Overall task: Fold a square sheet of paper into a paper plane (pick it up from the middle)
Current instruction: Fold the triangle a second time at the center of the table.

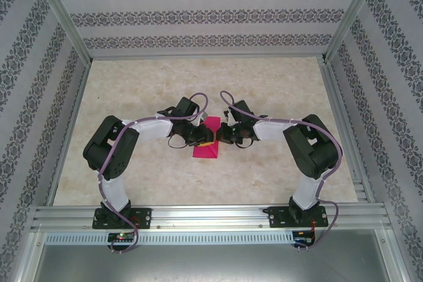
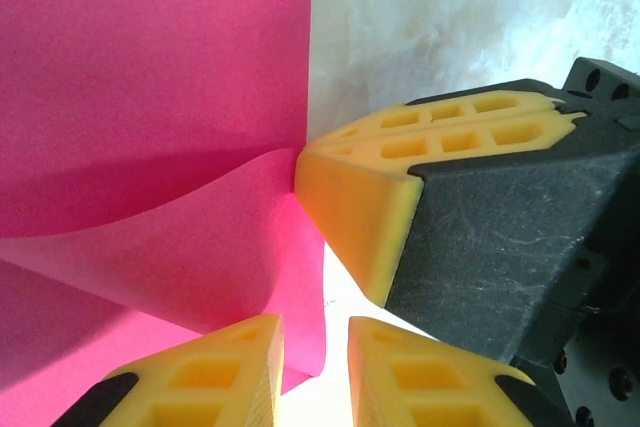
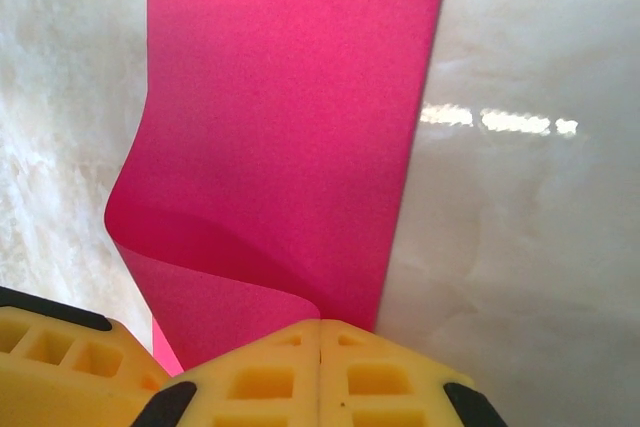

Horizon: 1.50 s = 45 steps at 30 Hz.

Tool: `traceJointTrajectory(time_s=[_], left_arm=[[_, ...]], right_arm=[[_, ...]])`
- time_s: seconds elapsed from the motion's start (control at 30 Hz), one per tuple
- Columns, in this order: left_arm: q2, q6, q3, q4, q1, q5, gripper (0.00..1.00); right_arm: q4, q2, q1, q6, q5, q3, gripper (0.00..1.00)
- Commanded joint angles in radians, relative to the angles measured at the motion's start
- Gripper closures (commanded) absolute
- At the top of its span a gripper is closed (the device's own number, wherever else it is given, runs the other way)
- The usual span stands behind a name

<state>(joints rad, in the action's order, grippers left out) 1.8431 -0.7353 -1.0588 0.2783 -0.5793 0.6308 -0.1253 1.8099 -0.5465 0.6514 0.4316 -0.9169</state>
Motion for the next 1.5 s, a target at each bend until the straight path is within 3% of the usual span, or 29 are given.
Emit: traceJointTrajectory(time_s=[0.0, 0.7, 1.27, 1.47], left_arm=[[0.019, 0.024, -0.027, 0.009, -0.020, 0.008, 0.76], [0.025, 0.043, -0.031, 0.080, -0.020, -0.074, 0.78], [0.002, 0.011, -0.016, -0.030, -0.019, -0.006, 0.78], [0.030, 0.018, -0.022, 0.002, -0.019, -0.027, 0.79]], right_arm=[[-0.002, 0.019, 0.010, -0.020, -0.024, -0.025, 0.95], [0.038, 0.009, 0.008, -0.002, 0.022, -0.001, 0.95], [0.027, 0.032, 0.008, -0.001, 0.009, -0.006, 0.94], [0.023, 0.038, 0.010, -0.001, 0.006, -0.006, 0.95]])
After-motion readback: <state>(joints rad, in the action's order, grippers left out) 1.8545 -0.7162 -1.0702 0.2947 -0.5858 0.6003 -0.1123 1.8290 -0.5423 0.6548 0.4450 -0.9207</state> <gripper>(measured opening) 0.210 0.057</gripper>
